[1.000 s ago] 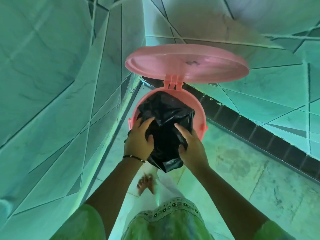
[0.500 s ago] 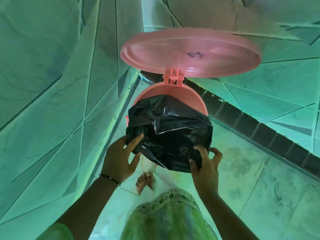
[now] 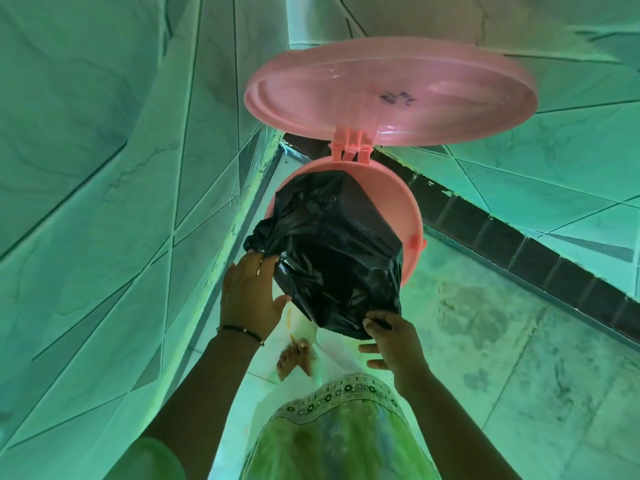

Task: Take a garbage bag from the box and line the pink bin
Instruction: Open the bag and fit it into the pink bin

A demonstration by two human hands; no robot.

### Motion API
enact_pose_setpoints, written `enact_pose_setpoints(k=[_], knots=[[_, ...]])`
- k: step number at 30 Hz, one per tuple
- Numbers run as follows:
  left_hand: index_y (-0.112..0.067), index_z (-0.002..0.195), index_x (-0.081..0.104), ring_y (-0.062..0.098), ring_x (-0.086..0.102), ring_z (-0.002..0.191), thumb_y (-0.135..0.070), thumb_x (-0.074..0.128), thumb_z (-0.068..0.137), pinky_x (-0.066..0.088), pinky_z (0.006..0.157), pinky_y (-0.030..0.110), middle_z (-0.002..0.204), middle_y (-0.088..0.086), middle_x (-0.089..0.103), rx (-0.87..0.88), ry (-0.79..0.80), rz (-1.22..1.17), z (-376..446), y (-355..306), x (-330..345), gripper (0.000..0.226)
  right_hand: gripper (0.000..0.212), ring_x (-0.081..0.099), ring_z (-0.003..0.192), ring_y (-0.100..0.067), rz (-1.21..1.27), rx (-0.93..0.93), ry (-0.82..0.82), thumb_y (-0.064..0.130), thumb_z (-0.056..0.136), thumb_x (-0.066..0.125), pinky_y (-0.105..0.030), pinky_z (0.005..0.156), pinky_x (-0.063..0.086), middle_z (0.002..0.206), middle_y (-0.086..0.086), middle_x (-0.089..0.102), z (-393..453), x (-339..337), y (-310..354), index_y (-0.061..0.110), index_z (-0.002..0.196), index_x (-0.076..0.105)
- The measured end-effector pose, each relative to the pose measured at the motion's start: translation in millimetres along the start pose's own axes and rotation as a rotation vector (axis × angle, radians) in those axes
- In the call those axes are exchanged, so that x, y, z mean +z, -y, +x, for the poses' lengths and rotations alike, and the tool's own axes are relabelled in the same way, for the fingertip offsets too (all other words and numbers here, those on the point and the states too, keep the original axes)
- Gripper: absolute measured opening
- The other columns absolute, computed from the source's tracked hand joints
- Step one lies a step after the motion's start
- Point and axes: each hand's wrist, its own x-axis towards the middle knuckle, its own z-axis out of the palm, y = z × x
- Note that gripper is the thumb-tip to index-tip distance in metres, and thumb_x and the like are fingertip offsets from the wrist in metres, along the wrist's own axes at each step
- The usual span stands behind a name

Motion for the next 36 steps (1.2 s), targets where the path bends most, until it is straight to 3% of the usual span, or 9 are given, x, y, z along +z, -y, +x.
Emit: enact_pose_setpoints(k=[5, 10, 14, 19, 22, 25, 28, 32, 36], knots=[[-0.003, 0.122, 0.056, 0.037, 0.057, 0.113, -0.018, 0.072, 0.078, 0.047, 0.092, 0.042, 0.125, 0.021, 0.058, -0.227, -0.285, -0.379, 13.6, 0.6, -14.5, 0.049, 0.021, 0.070, 0.082, -0.024, 0.017, 0.037, 0.059, 0.006, 0.088, 0.060, -0.034, 0.064, 0.054, 0.092, -0.008, 0.069, 20.0, -11.4, 2.6, 0.015, 0.106, 0.064], [0.000, 0.094, 0.068, 0.037, 0.064, 0.093, -0.005, 0.066, 0.079, 0.045, 0.076, 0.028, 0.100, 0.022, 0.069, -0.584, -0.629, -0.704, 3.0, 24.3, -13.9, 0.016, 0.031, 0.069, 0.068, -0.023, -0.171, 0.070, -0.021, -0.005, 0.087, 0.053, -0.027, 0.056, 0.049, 0.097, -0.015, 0.069, 44.6, -52.4, -7.0, 0.013, 0.109, 0.066], [-0.003, 0.092, 0.072, 0.040, 0.062, 0.092, 0.010, 0.057, 0.076, 0.047, 0.079, 0.033, 0.103, 0.023, 0.063, -0.285, -0.494, -0.464, -13.1, 36.1, 0.8, 0.025, 0.048, 0.069, 0.077, -0.031, -0.510, -0.014, -0.108, -0.006, 0.081, 0.049, -0.034, 0.061, 0.054, 0.107, -0.017, 0.067, 60.4, -69.1, -18.4, 0.019, 0.121, 0.059], [-0.003, 0.135, 0.043, 0.050, 0.049, 0.114, -0.007, 0.056, 0.086, 0.044, 0.093, 0.054, 0.145, 0.021, 0.035, -0.336, 0.007, -0.240, -6.7, 40.1, 26.8, 0.050, 0.037, 0.064, 0.090, -0.039, -0.630, -0.239, -0.249, 0.018, 0.090, 0.055, -0.043, 0.077, 0.053, 0.109, -0.020, 0.065, 86.9, -70.7, -15.0, 0.011, 0.126, 0.046], [0.008, 0.128, 0.045, 0.053, 0.049, 0.108, -0.004, 0.052, 0.087, 0.041, 0.090, 0.055, 0.133, 0.033, 0.043, -0.323, -0.014, -0.244, 27.8, 36.5, 29.2, 0.044, 0.025, 0.060, 0.091, -0.036, -0.391, -0.280, -0.322, 0.022, 0.094, 0.049, -0.052, 0.080, 0.052, 0.111, -0.016, 0.061, 112.6, -71.7, 16.4, 0.010, 0.116, 0.052], [0.017, 0.106, 0.057, 0.041, 0.052, 0.086, 0.005, 0.044, 0.089, 0.038, 0.075, 0.041, 0.108, 0.039, 0.057, -0.321, -0.082, -0.390, 69.7, 20.8, 10.4, 0.024, 0.022, 0.053, 0.086, -0.022, -0.225, -0.390, -0.276, 0.017, 0.098, 0.039, -0.035, 0.073, 0.047, 0.098, -0.005, 0.059, 125.1, -72.6, 55.5, 0.014, 0.111, 0.056], [0.009, 0.110, 0.062, 0.025, 0.049, 0.071, 0.003, 0.042, 0.091, 0.040, 0.068, 0.028, 0.099, 0.028, 0.063, -0.333, -0.133, -0.485, 103.3, 10.7, -7.9, 0.028, 0.021, 0.054, 0.086, -0.019, -0.180, -0.474, -0.237, 0.025, 0.095, 0.040, -0.027, 0.072, 0.041, 0.102, -0.008, 0.060, 135.5, -73.8, 81.6, 0.019, 0.104, 0.059], [0.007, 0.106, 0.065, 0.027, 0.055, 0.082, -0.006, 0.047, 0.092, 0.046, 0.081, 0.033, 0.105, 0.030, 0.065, -0.257, -0.253, -0.552, 128.7, -2.9, -27.8, 0.026, 0.054, 0.055, 0.114, -0.030, -0.415, -0.591, -0.286, 0.061, 0.078, 0.043, -0.049, 0.097, 0.046, 0.128, -0.010, 0.051, 151.3, -83.8, 93.3, 0.028, 0.118, 0.056], [-0.001, 0.112, 0.065, 0.026, 0.057, 0.086, -0.015, 0.050, 0.093, 0.044, 0.081, 0.028, 0.099, 0.020, 0.065, -0.128, -0.216, -0.576, 148.1, -18.5, -46.5, 0.028, 0.047, 0.043, 0.124, -0.038, -0.869, -0.833, -0.320, 0.043, 0.093, 0.043, -0.056, 0.099, 0.043, 0.145, -0.013, 0.033, 139.6, -68.6, 132.3, 0.024, 0.136, 0.041]])
